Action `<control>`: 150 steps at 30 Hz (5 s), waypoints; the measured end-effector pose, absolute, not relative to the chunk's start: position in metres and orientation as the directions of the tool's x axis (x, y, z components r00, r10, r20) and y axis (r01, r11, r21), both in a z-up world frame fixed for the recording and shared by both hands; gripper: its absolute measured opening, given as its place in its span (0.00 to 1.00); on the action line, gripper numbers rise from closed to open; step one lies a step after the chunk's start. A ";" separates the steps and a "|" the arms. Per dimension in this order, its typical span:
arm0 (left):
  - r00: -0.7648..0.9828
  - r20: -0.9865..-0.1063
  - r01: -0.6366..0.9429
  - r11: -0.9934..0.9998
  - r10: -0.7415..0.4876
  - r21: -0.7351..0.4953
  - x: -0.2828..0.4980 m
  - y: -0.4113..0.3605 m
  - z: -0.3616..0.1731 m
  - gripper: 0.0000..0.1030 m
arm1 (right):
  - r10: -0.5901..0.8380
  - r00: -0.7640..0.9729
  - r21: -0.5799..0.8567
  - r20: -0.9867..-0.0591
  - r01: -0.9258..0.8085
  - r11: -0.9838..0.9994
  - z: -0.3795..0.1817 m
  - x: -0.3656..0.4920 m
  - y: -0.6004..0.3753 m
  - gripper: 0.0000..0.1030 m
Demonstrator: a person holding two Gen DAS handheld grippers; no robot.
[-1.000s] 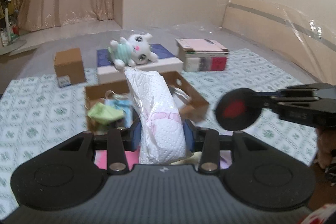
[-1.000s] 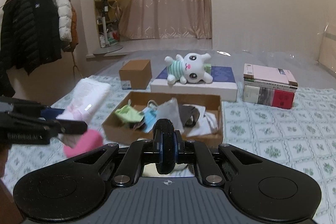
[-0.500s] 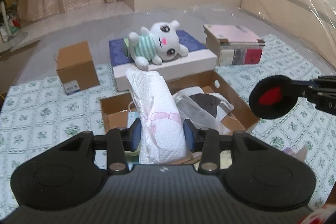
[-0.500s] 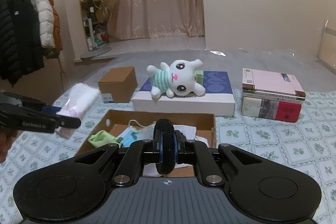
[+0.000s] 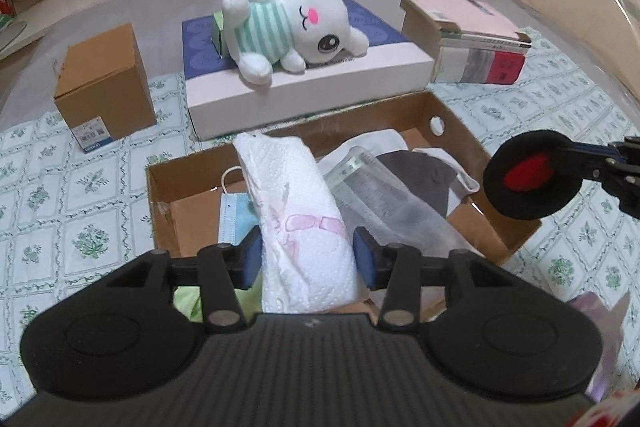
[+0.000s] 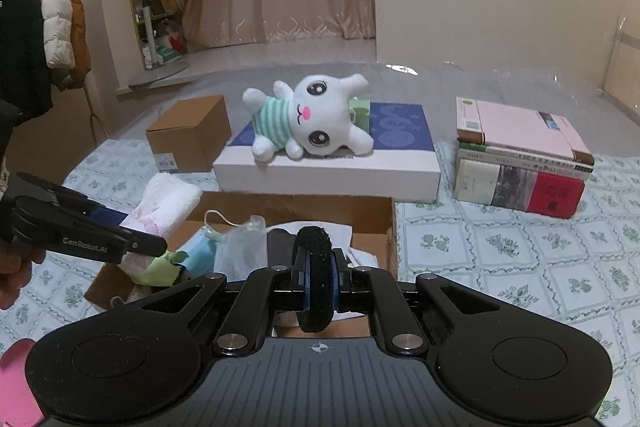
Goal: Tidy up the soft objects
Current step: 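Carry the white pad and black disc into the cardboard box and release, then move both tools back to the yellow towel and tissue pack, then reach the left tool toward the yellow towel while the right tool approaches the brown hair tie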
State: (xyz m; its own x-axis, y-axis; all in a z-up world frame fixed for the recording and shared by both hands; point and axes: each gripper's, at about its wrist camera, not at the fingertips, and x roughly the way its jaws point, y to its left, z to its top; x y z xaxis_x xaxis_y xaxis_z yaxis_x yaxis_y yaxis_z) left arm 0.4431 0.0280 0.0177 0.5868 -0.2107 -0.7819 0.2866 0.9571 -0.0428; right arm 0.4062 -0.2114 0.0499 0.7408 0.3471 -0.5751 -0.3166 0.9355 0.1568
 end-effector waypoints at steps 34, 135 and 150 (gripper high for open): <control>0.727 -0.646 0.243 0.967 -0.231 -0.072 0.379 0.045 0.062 0.64 | 0.390 0.772 0.319 -0.503 -0.253 0.913 0.058 0.386 -0.246 0.54; 0.429 -0.871 0.863 0.394 -0.237 0.318 0.243 -0.071 0.054 0.84 | 0.447 0.525 -0.134 -0.724 -0.744 0.655 0.061 0.267 -0.250 0.64; 0.231 -0.960 0.948 0.258 -0.159 0.186 0.318 -0.099 -0.007 0.84 | 0.442 0.374 -0.048 -0.816 -0.804 0.592 0.023 0.352 -0.237 0.64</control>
